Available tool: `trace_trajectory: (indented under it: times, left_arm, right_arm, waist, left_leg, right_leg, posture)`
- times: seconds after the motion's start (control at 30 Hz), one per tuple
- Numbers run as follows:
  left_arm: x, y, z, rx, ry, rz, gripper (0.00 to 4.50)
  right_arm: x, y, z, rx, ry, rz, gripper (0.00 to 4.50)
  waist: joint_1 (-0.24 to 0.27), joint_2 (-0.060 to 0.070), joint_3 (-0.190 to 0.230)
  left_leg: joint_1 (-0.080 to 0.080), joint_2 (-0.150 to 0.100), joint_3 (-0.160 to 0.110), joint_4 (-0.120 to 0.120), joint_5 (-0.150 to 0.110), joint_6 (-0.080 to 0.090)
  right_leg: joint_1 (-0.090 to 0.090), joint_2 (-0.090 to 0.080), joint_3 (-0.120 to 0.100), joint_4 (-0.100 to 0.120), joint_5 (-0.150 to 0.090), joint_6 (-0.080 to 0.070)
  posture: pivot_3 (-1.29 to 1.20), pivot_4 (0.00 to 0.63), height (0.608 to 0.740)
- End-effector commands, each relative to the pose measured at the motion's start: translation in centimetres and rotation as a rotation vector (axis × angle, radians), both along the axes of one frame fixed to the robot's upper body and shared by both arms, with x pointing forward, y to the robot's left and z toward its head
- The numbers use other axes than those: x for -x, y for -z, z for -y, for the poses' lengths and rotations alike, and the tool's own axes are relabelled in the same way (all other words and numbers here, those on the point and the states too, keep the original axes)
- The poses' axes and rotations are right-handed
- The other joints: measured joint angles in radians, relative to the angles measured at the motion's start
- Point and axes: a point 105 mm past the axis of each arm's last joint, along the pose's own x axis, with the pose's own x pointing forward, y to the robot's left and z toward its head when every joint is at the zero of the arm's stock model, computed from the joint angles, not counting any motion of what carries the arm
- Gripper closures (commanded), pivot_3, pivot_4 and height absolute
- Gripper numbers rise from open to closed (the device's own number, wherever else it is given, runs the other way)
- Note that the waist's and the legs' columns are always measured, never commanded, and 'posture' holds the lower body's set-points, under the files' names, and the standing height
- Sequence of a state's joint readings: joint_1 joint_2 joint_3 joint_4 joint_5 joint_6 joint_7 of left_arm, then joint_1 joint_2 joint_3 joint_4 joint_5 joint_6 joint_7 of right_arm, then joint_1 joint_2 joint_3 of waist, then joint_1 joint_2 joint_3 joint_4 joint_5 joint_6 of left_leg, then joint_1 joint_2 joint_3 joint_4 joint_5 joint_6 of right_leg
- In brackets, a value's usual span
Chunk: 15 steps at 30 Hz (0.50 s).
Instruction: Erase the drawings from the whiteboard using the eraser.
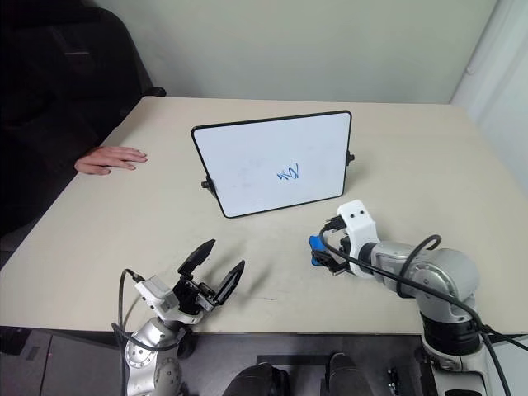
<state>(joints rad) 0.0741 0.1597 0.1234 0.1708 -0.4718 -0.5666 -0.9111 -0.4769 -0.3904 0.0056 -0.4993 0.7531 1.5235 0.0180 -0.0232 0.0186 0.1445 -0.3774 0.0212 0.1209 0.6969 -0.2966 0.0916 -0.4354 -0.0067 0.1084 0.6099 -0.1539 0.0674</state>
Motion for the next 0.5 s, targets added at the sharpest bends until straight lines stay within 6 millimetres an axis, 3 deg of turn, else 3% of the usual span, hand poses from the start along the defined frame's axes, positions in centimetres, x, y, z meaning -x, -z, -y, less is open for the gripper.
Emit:
trace_trajectory:
  times: [0.03,0.33,0.5]
  left_arm:
    - [0.2,1.2,0.6,0.015,0.019,-0.057,0.00]
    - [0.0,1.3,0.2,0.014,0.005,-0.059,0.00]
    - [0.1,1.3,0.1,0.015,0.003,-0.060,0.00]
  right_arm:
    - [-0.7,-0.1,-0.7,0.008,-0.006,0.024,0.03]
    - [-1.5,-0.1,-2.0,0.025,-0.027,0.035,0.03]
    - [-1.3,0.9,-1.4,0.106,-0.025,0.021,0.03]
  waist:
    - [0.000,0.000,0.000]
    - [0.001,0.002,0.000]
    - [0.001,0.003,-0.001]
  left_leg:
    - [0.000,0.000,0.000,0.000,0.000,0.000]
    - [-0.001,0.000,0.000,0.000,0.000,0.000]
    - [-0.002,0.000,0.000,0.000,0.000,0.000]
  right_leg:
    - [0.000,0.000,0.000,0.000,0.000,0.000]
    - [-0.001,0.000,0.000,0.000,0.000,0.000]
    - [-0.002,0.000,0.000,0.000,0.000,0.000]
  posture:
    - [0.00,0.150,0.739]
    - [0.00,0.150,0.739]
    - [0.00,0.150,0.739]
